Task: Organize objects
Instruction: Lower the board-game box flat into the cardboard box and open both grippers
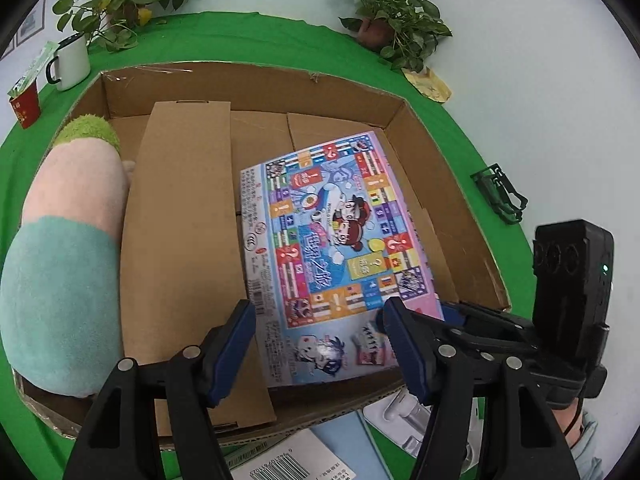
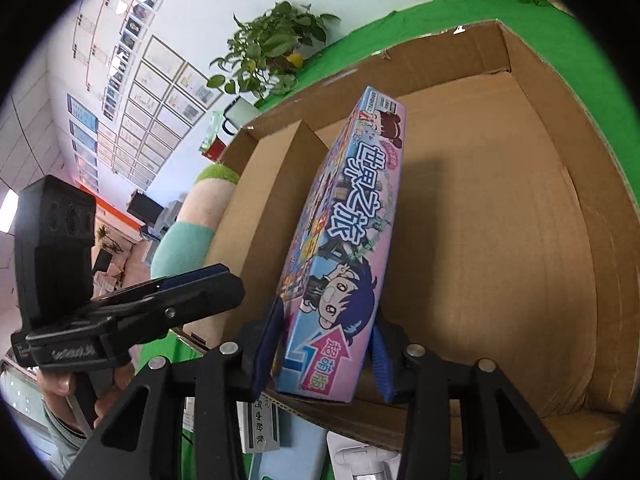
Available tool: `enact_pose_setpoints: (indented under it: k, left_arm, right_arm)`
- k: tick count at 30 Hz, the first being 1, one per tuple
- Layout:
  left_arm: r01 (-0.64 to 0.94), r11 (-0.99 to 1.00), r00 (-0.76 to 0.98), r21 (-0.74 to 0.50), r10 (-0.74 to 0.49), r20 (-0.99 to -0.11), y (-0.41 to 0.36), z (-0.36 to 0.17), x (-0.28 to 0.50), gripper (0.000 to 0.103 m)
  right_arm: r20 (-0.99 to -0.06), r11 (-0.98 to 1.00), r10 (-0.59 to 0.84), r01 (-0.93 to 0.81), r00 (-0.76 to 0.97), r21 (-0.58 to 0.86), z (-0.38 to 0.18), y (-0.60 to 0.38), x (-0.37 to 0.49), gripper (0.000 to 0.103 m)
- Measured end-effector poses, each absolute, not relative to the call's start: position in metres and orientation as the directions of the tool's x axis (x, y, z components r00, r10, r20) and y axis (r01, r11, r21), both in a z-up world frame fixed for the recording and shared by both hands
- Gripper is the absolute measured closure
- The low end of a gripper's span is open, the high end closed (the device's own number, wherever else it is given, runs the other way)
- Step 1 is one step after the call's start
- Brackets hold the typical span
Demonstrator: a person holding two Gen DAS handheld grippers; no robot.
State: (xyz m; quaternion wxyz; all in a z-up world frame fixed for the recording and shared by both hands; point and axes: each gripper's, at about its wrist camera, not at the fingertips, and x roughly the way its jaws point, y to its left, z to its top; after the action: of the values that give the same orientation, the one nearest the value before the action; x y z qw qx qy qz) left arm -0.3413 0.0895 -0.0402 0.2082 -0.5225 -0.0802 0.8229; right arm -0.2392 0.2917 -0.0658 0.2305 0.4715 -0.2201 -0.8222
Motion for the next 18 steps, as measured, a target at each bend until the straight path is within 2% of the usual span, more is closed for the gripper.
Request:
enact_pose_setpoints:
  k: [5,7,9,14,15,16,17,18]
  left_arm:
    - [-0.253,-0.897,-0.387,-0.361,0.436,-0.812,0.079,-0.035,-0.336,0.04]
    - [-0.251,-0.898,-0.39,-0.361,0.435,-0.812,0.073,-0.036,-0.331,0.04]
    - [-0.249,-0.9,-0.393,-0.358,0.432,-0.812,0.068,-0.037,-0.328,0.04]
    - [-0.253,-0.895,-0.398,-0.367,0.442,-0.804,0.059,-0.037,-0.322,0.04]
    - [-0.254,-0.894,-0.399,-0.37,0.445,-0.802,0.058,-0.037,-0.322,0.04]
    - [-0.254,-0.893,-0.398,-0.371,0.446,-0.802,0.058,-0.038,-0.322,0.04]
    - [-0.256,-0.893,-0.396,-0.371,0.447,-0.802,0.057,-0.039,-0.321,0.04]
    - [-0.259,-0.893,-0.395,-0.368,0.445,-0.803,0.056,-0.04,-0.321,0.04]
  right_arm:
    - [-0.737,-0.848,-0.518,0.143,-0.434,0.511,-0.066,0.3,-0.24,0.049]
    - [-0.733,-0.85,-0.512,0.14,-0.447,0.508,-0.061,0.308,-0.241,0.041]
    - [-0.735,-0.859,-0.495,0.135,-0.463,0.494,-0.056,0.315,-0.248,0.038]
    - [-0.804,-0.899,-0.433,0.126,-0.407,0.42,-0.07,0.31,-0.28,0.039]
    - [-0.81,-0.9,-0.432,0.131,-0.397,0.416,-0.073,0.307,-0.284,0.042]
    - [-0.812,-0.899,-0.436,0.136,-0.389,0.417,-0.075,0.305,-0.287,0.051]
    - [-0.812,-0.896,-0.441,0.142,-0.382,0.42,-0.077,0.303,-0.288,0.056]
    - [-0.814,-0.899,-0.436,0.146,-0.384,0.413,-0.078,0.3,-0.288,0.056]
